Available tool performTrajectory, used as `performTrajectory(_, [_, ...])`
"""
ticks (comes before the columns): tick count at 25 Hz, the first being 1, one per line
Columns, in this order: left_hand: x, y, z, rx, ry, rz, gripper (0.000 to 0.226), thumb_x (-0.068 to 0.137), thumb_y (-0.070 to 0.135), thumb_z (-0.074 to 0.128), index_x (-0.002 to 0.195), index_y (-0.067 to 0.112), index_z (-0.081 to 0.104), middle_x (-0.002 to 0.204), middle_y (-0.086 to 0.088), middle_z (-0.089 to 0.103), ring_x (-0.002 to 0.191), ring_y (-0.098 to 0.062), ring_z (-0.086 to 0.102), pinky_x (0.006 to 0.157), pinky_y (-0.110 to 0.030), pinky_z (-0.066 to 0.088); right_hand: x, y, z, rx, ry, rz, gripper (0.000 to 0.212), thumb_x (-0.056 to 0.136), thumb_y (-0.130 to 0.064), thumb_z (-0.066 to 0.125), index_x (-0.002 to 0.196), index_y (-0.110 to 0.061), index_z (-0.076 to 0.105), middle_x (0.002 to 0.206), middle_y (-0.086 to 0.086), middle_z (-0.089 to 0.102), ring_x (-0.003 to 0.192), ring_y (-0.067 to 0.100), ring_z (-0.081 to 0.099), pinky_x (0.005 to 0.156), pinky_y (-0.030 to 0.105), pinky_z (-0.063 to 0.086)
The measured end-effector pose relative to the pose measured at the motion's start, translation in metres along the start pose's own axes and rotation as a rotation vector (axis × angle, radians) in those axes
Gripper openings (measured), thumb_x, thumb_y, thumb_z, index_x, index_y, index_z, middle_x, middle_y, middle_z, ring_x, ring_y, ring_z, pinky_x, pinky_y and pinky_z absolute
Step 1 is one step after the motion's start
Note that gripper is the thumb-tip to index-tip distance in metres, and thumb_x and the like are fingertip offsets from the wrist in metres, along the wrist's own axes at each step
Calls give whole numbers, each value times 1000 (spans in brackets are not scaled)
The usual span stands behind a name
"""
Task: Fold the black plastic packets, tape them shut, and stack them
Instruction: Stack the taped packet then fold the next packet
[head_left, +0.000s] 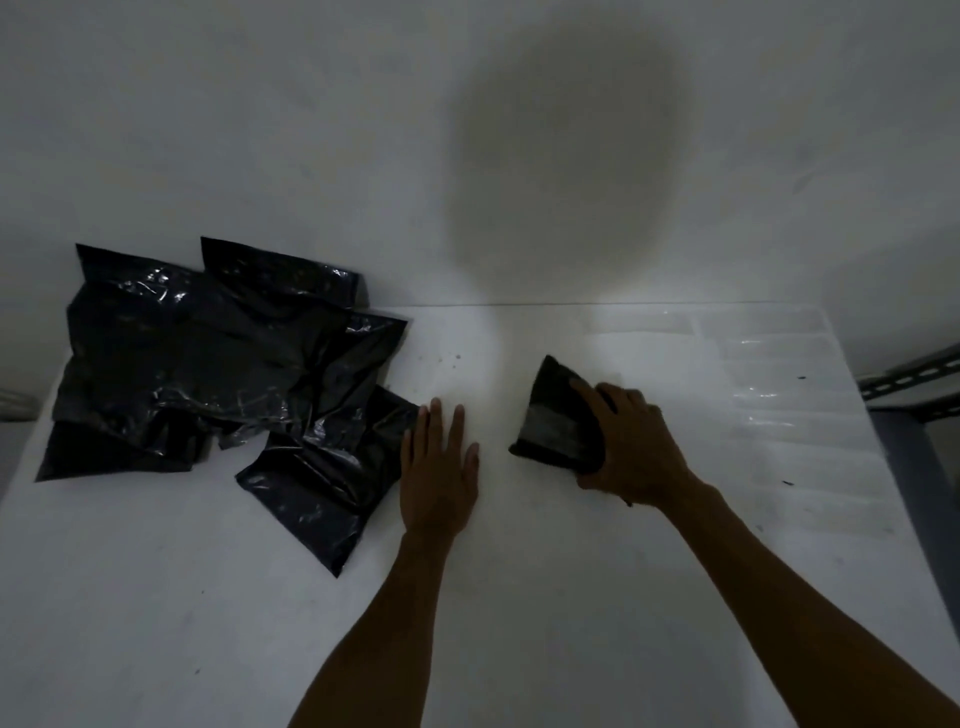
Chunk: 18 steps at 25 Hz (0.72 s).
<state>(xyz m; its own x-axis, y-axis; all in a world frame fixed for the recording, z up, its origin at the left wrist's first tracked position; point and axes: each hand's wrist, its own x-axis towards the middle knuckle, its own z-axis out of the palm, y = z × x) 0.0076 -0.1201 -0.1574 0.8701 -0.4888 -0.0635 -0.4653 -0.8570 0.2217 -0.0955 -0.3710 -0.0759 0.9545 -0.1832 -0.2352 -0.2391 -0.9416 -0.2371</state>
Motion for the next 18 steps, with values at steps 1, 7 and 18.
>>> performTrajectory(1, [0,1,-1,-3,1,-8,59,104,49,20,157,27,9,165,-6,6,152,-21,-1,122,-44,14,18,-5,-8,-10,34,-23,124,54,-60,78,155,-29,13,142,11,41,123,33,41,98,52,41])
performTrajectory(7, [3,0,-1,-31,12,-17,59,103,50,27,156,27,19,164,-4,12,152,-19,4,121,-43,16,144,-50,-34,-215,59,-147,123,56,-53,83,156,-27,16,147,16,35,128,39,37,104,53,31])
performTrajectory(18, [2,0,-6,-105,34,-11,58,103,49,27,156,27,19,165,-4,10,152,-18,3,122,-43,15,162,-68,2,-284,112,-73,103,73,-26,75,157,-26,16,158,18,22,148,36,15,119,59,9])
